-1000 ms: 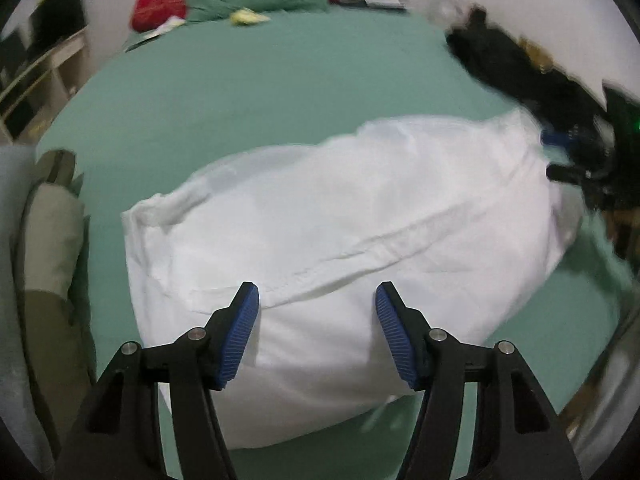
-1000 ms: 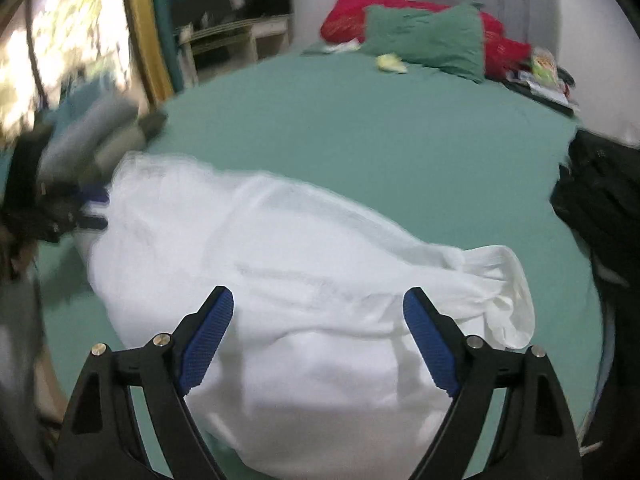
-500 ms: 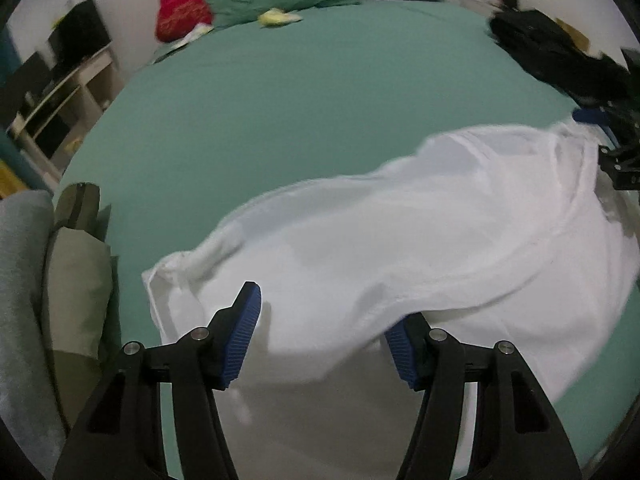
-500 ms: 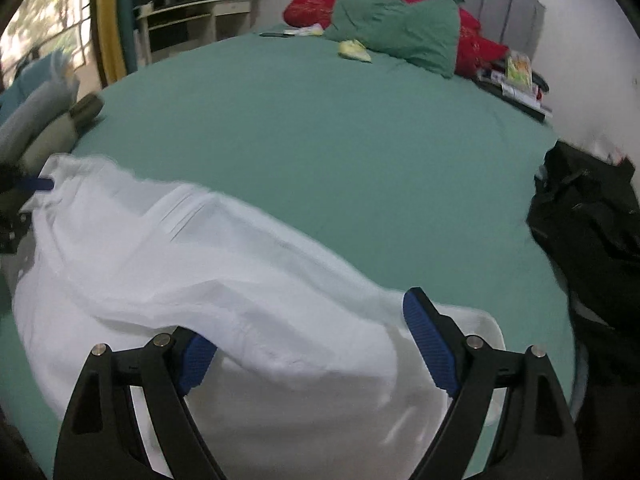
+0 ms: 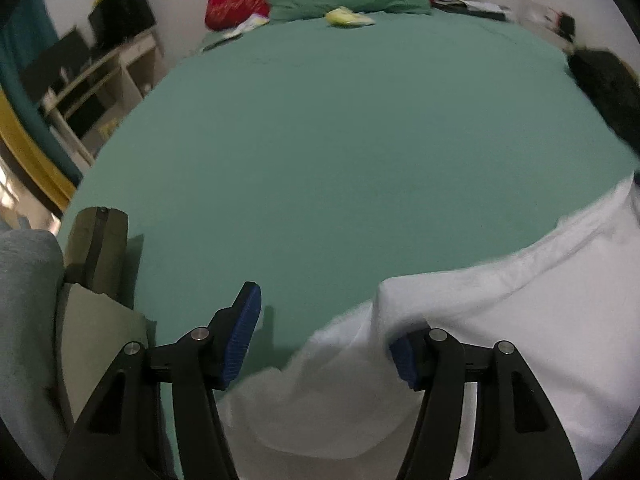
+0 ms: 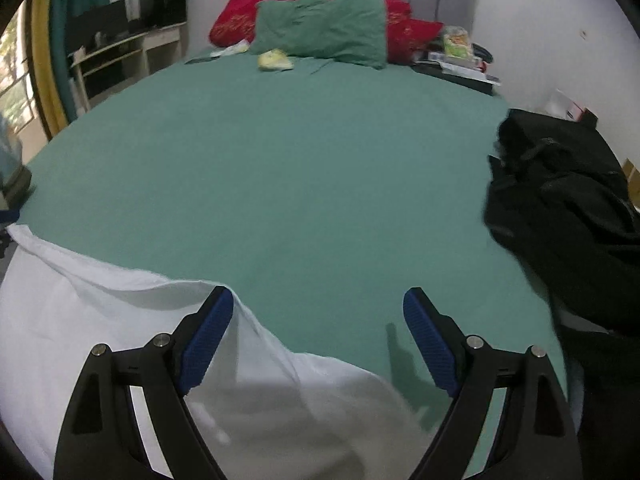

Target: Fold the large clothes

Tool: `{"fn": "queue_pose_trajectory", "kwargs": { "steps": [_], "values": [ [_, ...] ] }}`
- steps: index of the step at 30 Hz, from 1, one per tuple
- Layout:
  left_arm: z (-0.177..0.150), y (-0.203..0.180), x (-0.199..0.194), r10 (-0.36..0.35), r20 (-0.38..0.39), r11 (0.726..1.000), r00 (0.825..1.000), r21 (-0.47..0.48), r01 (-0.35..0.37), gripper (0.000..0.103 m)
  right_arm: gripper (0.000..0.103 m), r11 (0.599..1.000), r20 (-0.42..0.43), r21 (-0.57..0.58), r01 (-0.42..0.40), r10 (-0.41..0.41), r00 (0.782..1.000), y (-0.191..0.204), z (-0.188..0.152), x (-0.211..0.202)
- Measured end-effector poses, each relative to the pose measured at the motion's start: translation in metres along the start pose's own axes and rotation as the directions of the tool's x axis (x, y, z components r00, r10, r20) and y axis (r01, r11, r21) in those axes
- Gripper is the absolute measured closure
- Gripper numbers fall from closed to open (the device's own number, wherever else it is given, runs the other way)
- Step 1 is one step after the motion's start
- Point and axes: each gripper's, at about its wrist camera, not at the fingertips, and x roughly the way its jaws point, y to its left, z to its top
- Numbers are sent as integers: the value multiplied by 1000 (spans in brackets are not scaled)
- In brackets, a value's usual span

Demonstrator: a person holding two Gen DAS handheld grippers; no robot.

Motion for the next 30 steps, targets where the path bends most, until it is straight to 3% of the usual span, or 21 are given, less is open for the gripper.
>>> {"fn": "queue_pose_trajectory", "kwargs": {
  "steps": [4, 8, 12, 16, 19, 21, 24, 25, 26, 27, 28, 29, 30],
  "values": [
    [11, 18, -20, -19, 30, 996, 999, -81, 22, 39, 14, 998, -4, 51, 24, -24, 1000, -15, -2, -7],
    [21, 27, -32, -15, 28, 997, 1000, -81, 17, 39, 14, 994, -43, 112, 5, 0, 999, -28, -12, -8],
    [7, 40, -40, -16, -17, 997, 1000, -82, 15, 39, 14, 990, -53, 141, -30, 38, 998, -32, -26, -23],
    [-23, 60, -52, 11, -52, 989, 999, -144, -18, 39, 14, 984, -76, 171, -42, 55, 996, -37, -58, -42],
    [-61, 62, -61, -52, -74, 983, 996, -178, 38, 39, 14, 953, -92, 289, -95, 126, 988, -45, -90, -56],
    [-93, 57, -65, -100, -91, 978, 991, -190, 81, 39, 14, 914, -85, 369, -171, 216, 973, -48, -114, -67],
    [-133, 48, -61, -149, -154, 971, 977, -209, 116, 39, 16, 883, -90, 410, -229, 289, 953, -37, -144, -82],
    [-142, 45, -58, -166, -167, 969, 972, -212, 130, 39, 19, 893, -95, 386, -232, 289, 953, -28, -151, -86],
    [-153, 43, -58, -177, -154, 966, 972, -219, 141, 39, 48, 906, -99, 360, -223, 275, 956, -22, -154, -90],
    [-160, 43, -64, -168, -108, 965, 980, -222, 141, 46, 96, 919, -113, 326, -223, 272, 956, -16, -157, -92],
    [-164, 42, -67, -168, -103, 965, 980, -220, 142, 59, 95, 910, -114, 332, -248, 299, 947, -14, -160, -93],
    [-166, 41, -72, -187, -100, 961, 977, -224, 161, 89, 95, 902, -105, 342, -265, 317, 943, -14, -163, -96],
    [-168, 40, -79, -201, -98, 956, 975, -236, 174, 97, 95, 904, -97, 334, -268, 316, 944, -14, -165, -101]
  ]
}}
